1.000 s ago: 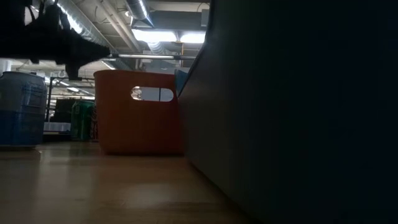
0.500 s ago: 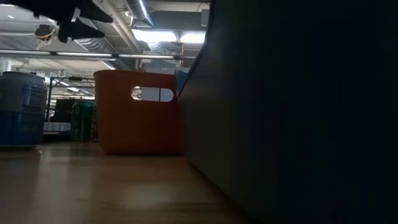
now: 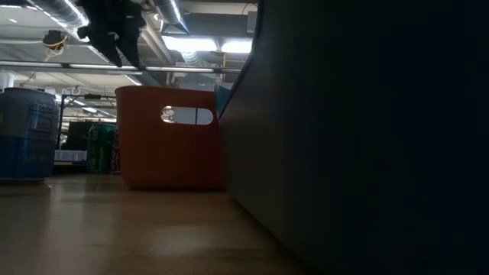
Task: Sort soda cans
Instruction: Put the green soda can into the yellow bin
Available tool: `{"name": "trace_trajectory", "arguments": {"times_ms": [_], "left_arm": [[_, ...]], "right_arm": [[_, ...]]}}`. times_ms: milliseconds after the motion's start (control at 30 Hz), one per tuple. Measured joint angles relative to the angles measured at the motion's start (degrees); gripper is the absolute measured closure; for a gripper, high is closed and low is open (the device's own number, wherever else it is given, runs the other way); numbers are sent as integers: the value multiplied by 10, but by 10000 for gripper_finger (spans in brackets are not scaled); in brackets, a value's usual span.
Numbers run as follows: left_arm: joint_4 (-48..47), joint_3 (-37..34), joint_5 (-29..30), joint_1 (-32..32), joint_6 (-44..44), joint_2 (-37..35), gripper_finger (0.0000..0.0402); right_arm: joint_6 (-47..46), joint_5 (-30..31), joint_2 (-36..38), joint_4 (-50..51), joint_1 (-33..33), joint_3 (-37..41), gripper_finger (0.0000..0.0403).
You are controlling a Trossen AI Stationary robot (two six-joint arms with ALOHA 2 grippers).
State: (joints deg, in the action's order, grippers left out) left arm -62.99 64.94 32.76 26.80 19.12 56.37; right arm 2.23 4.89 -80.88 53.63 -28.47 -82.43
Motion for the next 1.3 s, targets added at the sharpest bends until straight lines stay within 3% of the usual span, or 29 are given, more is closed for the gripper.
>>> {"name": "trace_trajectory", "arguments": {"times_ms": [233,433,700,933,1300], "left_arm": [[-31,28,-6,11,-53,61,95],[-43,28,-6,8,-36,64,96],[-80,28,9,57,-11,86,96],[-94,28,9,81,-50,91,96],[-147,28,9,111,-78,164,95]], "right_arm": [[13,0,0,-13,0,33,40],[28,0,0,-18,0,61,40],[28,0,0,-16,0,63,40],[28,0,0,-17,0,63,40],[27,0,0,-17,0,63,40]]}}
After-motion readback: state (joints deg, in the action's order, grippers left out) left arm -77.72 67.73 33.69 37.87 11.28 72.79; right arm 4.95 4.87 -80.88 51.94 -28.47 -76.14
